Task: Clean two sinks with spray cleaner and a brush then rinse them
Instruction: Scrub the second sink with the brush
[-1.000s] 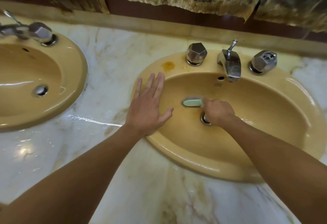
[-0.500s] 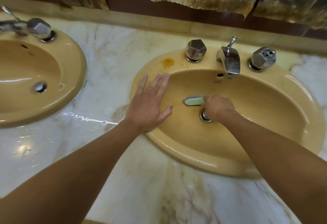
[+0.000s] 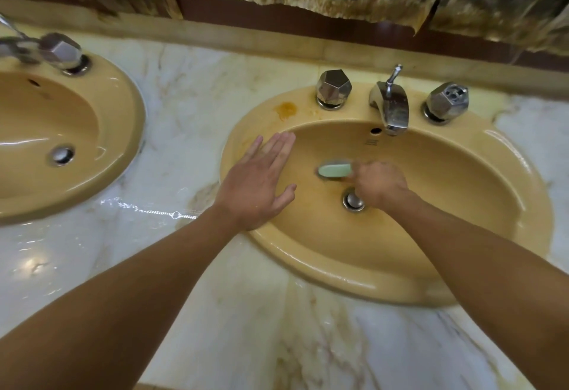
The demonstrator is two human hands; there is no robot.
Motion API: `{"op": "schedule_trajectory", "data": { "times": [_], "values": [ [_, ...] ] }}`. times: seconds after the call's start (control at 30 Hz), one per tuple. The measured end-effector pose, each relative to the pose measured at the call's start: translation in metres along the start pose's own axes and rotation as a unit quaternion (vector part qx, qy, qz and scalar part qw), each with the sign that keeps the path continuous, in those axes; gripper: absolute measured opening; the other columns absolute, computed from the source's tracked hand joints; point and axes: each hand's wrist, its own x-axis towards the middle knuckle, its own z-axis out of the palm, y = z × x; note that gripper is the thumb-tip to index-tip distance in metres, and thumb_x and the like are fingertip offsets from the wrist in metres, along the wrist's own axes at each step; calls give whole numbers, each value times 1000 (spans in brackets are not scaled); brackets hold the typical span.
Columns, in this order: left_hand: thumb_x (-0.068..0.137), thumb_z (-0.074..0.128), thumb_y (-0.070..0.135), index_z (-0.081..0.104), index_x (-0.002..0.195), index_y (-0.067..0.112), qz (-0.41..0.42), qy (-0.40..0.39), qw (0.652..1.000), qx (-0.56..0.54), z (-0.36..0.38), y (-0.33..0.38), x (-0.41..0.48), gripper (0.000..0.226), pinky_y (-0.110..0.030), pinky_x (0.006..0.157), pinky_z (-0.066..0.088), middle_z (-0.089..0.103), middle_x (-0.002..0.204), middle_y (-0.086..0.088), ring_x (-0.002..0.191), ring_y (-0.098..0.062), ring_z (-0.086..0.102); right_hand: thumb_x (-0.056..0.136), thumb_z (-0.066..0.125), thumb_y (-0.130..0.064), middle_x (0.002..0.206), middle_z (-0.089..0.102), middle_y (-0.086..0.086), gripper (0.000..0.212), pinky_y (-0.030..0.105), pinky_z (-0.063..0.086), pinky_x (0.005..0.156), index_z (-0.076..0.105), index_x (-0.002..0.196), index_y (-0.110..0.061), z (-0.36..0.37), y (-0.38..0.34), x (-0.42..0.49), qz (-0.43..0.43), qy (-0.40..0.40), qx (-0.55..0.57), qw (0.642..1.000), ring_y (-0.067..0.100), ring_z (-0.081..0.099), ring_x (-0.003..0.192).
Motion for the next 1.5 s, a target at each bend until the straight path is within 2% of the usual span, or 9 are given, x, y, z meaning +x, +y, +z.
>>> {"op": "schedule_trajectory", "data": {
  "times": [0.13,0.5,0.83,0.97,1.07,1.2,1.33,1.43,1.5],
  "values": [
    [98,41,50,14,161,9,1,-2,1000,-27,1,-1,1,80,-32,127,4,17,168,-8,155,-16,12,107,33,-36,84,67,12,34,38,40,64,51,123,-13,5,11,2,20,165,66,984,33,58,69],
    [94,36,55,22,160,7,-1,0,999,-53,3,-2,1,83,-29,127,0,19,168,-7,156,-15,9,108,25,-44,107,67,13,43,36,38,68,43,136,-17,14,17,-6,36,6,-10,999,36,63,93],
    [93,41,55,21,160,9,1,-7,999,-43,5,-3,2,84,-31,127,0,14,169,-6,156,-14,4,107,25,-46,84,69,15,38,36,36,58,44,117,-15,9,40,-11,51,111,49,991,32,52,62],
    [92,36,56,28,158,8,1,-6,999,-46,4,-3,3,82,-32,127,0,15,169,-6,156,-14,4,107,24,-47,102,70,14,41,36,38,65,45,124,-16,11,42,-10,41,30,-25,998,37,65,88],
    [92,34,56,37,155,9,1,-3,999,-48,4,-2,3,79,-35,127,4,17,168,-7,156,-15,6,107,26,-46,86,69,16,40,36,35,60,46,120,-13,6,47,-13,68,119,40,990,40,65,75],
    [90,36,57,51,146,9,0,0,999,-46,4,-3,3,75,-39,127,8,21,167,-9,156,-17,9,107,23,-48,108,69,14,45,36,37,68,43,136,-19,12,55,-14,61,15,-35,997,39,66,95],
    [89,39,57,56,142,8,-6,5,999,-49,3,-3,4,73,-36,127,6,22,167,-10,156,-17,9,106,24,-49,88,69,18,42,38,39,59,45,116,-14,13,63,-16,79,118,45,989,41,65,75],
    [89,39,57,57,140,8,-5,4,999,-50,2,-3,4,73,-35,127,5,23,166,-10,156,-17,9,107,23,-48,110,68,14,45,37,42,69,45,132,-17,13,63,-18,59,10,-32,998,39,66,95],
    [89,38,57,58,140,8,-7,4,999,-49,2,-3,4,73,-36,127,6,22,167,-10,156,-16,8,107,26,-47,100,70,16,43,37,39,63,48,123,-14,11,67,-19,48,81,17,995,41,66,84]
  ]
}}
